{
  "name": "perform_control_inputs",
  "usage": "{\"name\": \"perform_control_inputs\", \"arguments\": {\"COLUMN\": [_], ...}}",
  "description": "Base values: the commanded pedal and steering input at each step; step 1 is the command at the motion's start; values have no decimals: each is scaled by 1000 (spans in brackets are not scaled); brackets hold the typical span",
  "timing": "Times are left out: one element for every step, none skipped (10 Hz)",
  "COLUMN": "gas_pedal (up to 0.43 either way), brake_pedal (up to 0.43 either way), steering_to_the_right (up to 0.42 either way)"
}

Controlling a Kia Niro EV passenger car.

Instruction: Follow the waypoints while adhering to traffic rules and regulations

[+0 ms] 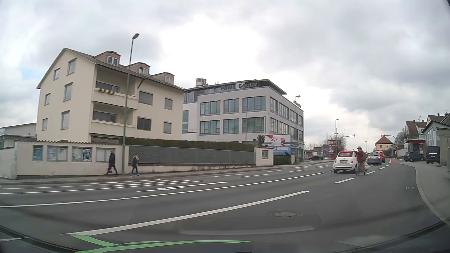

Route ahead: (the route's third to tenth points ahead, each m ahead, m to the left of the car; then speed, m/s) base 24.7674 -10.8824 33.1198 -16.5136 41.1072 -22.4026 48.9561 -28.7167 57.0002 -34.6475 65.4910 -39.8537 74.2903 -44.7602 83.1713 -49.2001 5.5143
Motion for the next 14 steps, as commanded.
{"name": "perform_control_inputs", "arguments": {"gas_pedal": [0,0,0,0,0,0,0,0,0,0,0,0,0,0], "brake_pedal": [0,37,98,122,128,140,134,128,116,116,110,110,110,110], "steering_to_the_right": [368,368,368,367,361,349,332,322,310,296,281,262,244,227]}}
